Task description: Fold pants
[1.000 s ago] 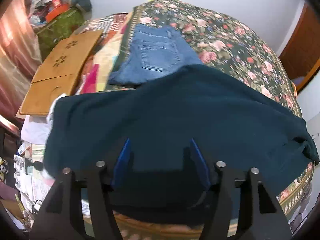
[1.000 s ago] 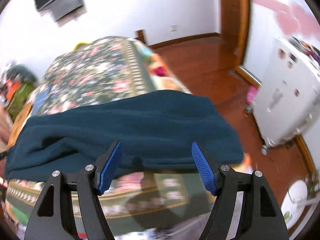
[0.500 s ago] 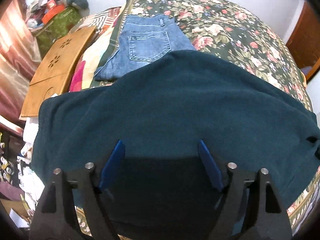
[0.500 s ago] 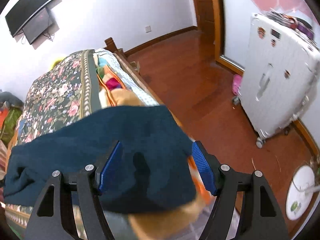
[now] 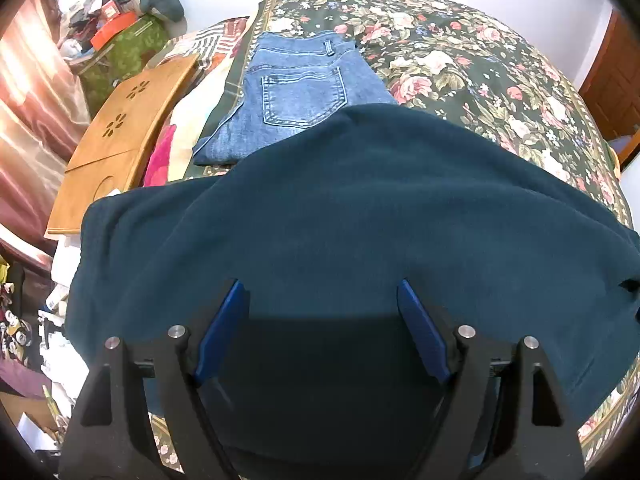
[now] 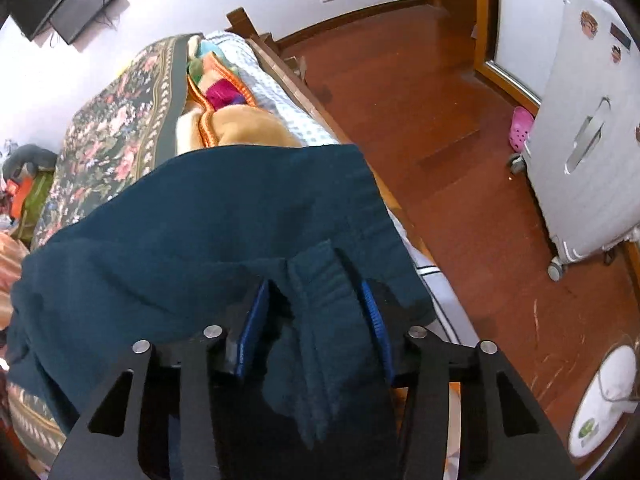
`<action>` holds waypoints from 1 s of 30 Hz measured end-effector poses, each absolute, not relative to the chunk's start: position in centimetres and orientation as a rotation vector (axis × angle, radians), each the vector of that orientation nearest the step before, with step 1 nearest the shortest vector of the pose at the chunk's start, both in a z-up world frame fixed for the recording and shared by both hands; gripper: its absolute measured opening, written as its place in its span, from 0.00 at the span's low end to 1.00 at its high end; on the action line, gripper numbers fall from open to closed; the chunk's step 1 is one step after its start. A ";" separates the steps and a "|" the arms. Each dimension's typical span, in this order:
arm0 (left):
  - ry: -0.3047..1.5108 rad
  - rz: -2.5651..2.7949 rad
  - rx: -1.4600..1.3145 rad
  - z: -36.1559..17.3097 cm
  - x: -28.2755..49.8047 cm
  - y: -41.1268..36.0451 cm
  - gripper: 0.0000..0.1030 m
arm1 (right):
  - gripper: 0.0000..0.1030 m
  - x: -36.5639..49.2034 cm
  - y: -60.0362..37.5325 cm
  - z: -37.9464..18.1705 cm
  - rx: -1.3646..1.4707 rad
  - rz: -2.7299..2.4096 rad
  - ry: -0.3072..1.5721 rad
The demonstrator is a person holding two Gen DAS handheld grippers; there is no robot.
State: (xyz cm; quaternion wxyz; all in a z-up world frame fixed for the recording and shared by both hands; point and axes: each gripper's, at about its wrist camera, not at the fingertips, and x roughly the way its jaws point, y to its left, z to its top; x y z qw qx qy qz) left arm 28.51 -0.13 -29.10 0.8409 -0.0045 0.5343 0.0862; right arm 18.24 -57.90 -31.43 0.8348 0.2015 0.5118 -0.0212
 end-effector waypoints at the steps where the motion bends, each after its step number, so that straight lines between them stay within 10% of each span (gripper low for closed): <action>1: 1.128 0.183 -0.007 -29.1 28.5 -0.2 0.77 | 0.34 18.2 -57.7 -31.4 0.425 -0.058 1.071; 11: 1.126 0.167 -0.016 -28.2 28.5 0.1 0.77 | 0.14 18.1 -56.3 -26.8 0.199 -0.150 0.876; 30: 1.080 0.193 -0.002 -26.5 28.8 1.3 0.77 | 0.25 26.0 -56.0 -28.7 0.085 -0.215 1.001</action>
